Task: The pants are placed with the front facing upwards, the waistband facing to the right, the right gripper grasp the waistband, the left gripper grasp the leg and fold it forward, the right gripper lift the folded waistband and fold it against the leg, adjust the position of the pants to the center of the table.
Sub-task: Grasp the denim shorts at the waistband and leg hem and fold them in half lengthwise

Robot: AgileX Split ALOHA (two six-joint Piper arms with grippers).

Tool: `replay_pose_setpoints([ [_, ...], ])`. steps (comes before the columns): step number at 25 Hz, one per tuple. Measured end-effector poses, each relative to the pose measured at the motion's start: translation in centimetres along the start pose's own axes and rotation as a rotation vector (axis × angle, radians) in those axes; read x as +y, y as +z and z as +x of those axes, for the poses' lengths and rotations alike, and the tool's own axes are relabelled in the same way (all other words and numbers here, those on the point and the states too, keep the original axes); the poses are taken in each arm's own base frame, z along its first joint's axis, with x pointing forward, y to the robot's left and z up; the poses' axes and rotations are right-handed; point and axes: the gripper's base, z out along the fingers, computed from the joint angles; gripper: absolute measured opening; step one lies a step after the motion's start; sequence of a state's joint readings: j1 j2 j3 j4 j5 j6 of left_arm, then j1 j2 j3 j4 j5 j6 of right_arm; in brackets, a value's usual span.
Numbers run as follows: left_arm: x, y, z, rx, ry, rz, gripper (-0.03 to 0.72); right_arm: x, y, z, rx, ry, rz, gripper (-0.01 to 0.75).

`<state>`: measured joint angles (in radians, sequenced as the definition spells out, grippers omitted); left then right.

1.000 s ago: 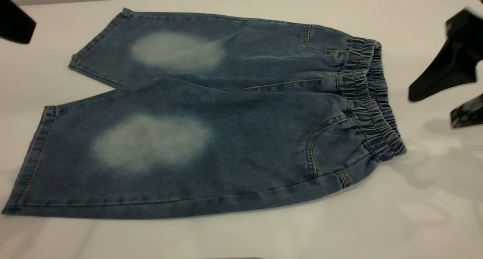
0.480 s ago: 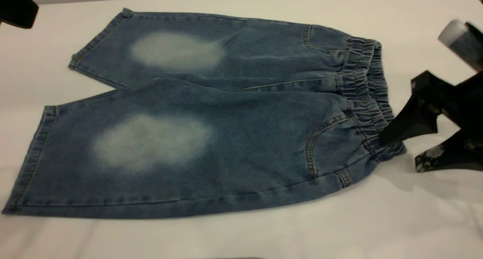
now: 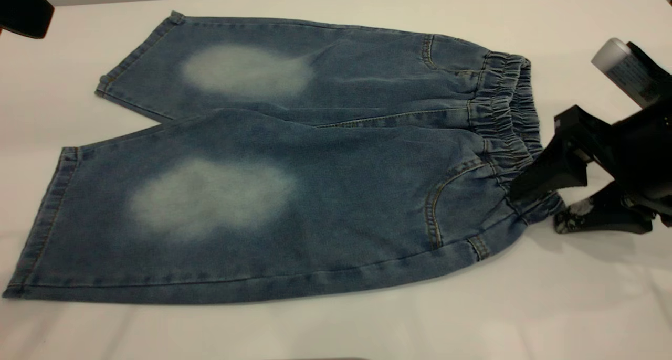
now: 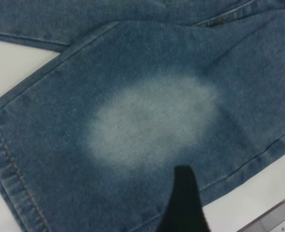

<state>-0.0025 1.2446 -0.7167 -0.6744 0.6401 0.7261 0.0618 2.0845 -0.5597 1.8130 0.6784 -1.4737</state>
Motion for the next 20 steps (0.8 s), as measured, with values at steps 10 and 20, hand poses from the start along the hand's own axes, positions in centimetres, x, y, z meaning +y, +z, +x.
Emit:
replay_pose_setpoints([
  [10,0.01,0.0,-0.01,-0.002,0.0,-0.001,0.504,0.36,0.22,-1.02,-0.022,-0.073,-0.021,0.463],
  [20,0.02,0.0,-0.02,-0.002,0.0,-0.002,0.504,0.78,0.2,-0.79,0.0,-0.108,-0.068,0.362],
])
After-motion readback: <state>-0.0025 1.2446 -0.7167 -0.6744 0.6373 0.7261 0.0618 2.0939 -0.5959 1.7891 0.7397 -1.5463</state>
